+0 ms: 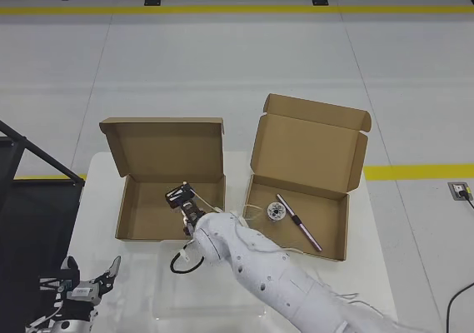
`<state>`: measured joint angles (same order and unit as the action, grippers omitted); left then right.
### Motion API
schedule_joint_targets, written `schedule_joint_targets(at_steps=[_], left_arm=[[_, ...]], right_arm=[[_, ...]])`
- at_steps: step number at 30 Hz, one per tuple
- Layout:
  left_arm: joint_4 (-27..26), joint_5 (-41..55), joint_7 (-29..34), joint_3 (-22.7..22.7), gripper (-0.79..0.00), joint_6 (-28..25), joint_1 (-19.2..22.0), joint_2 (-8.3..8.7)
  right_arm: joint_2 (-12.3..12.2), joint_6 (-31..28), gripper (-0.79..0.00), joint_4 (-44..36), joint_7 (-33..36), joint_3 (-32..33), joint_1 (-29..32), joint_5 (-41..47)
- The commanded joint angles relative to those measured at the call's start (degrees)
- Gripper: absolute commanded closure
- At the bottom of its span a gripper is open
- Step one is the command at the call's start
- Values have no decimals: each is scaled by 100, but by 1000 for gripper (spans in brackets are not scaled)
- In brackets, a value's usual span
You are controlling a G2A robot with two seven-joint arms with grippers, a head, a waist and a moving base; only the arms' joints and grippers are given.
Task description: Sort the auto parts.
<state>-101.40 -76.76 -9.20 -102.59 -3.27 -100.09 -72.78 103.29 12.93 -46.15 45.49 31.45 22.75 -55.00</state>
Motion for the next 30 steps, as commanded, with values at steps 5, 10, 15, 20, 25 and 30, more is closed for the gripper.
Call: schedule_joint_targets(at_steps=[5, 10, 15, 20, 25, 30], left_arm=[[-12, 7, -10, -40, -785, 0, -39, -2], [-20, 16, -33, -56, -785, 2, -61, -5], [-22, 20, -36, -62, -785, -5, -77, -9], [-27, -6, -43, -66, -785, -3, -84, -11], [-31, -6, -70, -73, -785, -2, -100, -14], [-39, 9, -92, -83, -785, 2, -128, -19]], right_arm=[[462, 186, 0, 1018, -123, -251, -293, 178], [755, 179, 0, 1688, -251, -295, -458, 342], [979, 221, -123, 2221, -315, -286, -580, 449], [1135, 166, -385, 2565, -453, -250, -663, 516], [1171, 192, -406, 2628, -565, -229, -697, 521], [1164, 309, -388, 2492, -761, -201, -689, 507]])
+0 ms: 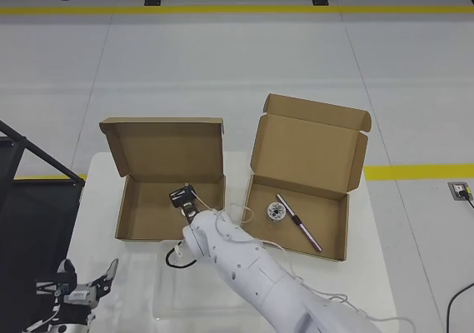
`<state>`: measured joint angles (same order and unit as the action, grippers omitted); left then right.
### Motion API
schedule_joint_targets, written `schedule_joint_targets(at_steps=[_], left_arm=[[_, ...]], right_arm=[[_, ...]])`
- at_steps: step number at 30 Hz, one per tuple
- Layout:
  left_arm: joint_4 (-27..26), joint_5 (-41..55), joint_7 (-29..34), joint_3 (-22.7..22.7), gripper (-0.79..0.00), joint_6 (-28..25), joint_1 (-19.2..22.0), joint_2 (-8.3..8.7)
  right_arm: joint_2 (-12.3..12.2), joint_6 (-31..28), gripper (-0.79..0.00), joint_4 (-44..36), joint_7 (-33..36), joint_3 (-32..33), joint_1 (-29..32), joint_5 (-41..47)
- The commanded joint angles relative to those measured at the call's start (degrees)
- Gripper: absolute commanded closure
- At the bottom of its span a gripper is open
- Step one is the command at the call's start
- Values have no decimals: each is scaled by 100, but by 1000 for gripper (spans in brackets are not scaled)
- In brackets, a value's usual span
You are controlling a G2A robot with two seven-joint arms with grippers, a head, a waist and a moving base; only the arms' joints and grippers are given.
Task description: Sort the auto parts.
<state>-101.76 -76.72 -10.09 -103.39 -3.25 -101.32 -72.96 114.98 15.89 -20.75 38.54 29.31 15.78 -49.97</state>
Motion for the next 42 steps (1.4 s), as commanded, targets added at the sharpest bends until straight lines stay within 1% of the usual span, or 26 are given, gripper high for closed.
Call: schedule_joint_targets(at_steps=[1, 5, 8, 13, 16, 19, 22, 23, 25, 28, 32, 33, 35, 36, 37, 38, 42], left_arm=[[-7, 12, -9, -7, -785, 4, -8, -2], [-57, 8, -27, -20, -785, 8, -36, -5], [-98, 52, -49, -42, -785, 22, -66, -10], [-120, 73, -79, -62, -785, 12, -98, -14], [-141, 60, -109, -68, -785, -3, -117, -16], [-182, 44, -121, -77, -785, -16, -132, -17], [-218, 17, -115, -90, -785, -17, -145, -17], [-218, 17, -115, -90, -785, -17, -145, -17], [-218, 17, -115, -90, -785, -17, -145, -17], [-218, 17, -115, -90, -785, -17, -145, -17], [-218, 17, -115, -90, -785, -17, -145, -17], [-218, 17, -115, -90, -785, -17, -145, -17], [-218, 17, -115, -90, -785, -17, -145, -17], [-218, 17, -115, -90, -785, -17, -145, -17], [-218, 17, -115, -90, -785, -17, -145, -17], [-218, 17, -115, -90, -785, -17, -145, -17], [-218, 17, -115, -90, -785, -17, -145, -17]], right_arm=[[-11, 7, -388, -102, -152, 33, 22, 20], [-66, -152, -385, -311, -648, 157, 126, 55], [-153, -305, -385, -602, -1047, 249, 316, -9], [-426, -278, -379, -1540, -1536, 408, 838, -406], [-720, -148, -376, -2601, -1632, 570, 1409, -928], [-1104, -148, -376, -4087, -1396, 841, 2192, -1702], [-1510, -331, -382, -5825, -960, 1208, 3219, -2674], [-1665, -425, -382, -6541, -747, 1379, 3696, -3109], [-1849, -565, -388, -7439, -474, 1590, 4369, -3664], [-2049, -776, -474, -8388, -432, 1905, 5256, -4169], [-2232, -793, -508, -9254, -817, 2252, 6306, -4595], [-2259, -770, -536, -9384, -904, 2300, 6477, -4676], [-2344, -621, -656, -9828, -1203, 2455, 7086, -4933], [-2380, -570, -742, -10012, -1314, 2509, 7350, -5059], [-2404, -542, -785, -10136, -1388, 2545, 7524, -5138], [-2459, -461, -785, -10321, -1516, 2696, 7822, -5235], [-2603, -110, -785, -10774, -1810, 3081, 8632, -5149]])
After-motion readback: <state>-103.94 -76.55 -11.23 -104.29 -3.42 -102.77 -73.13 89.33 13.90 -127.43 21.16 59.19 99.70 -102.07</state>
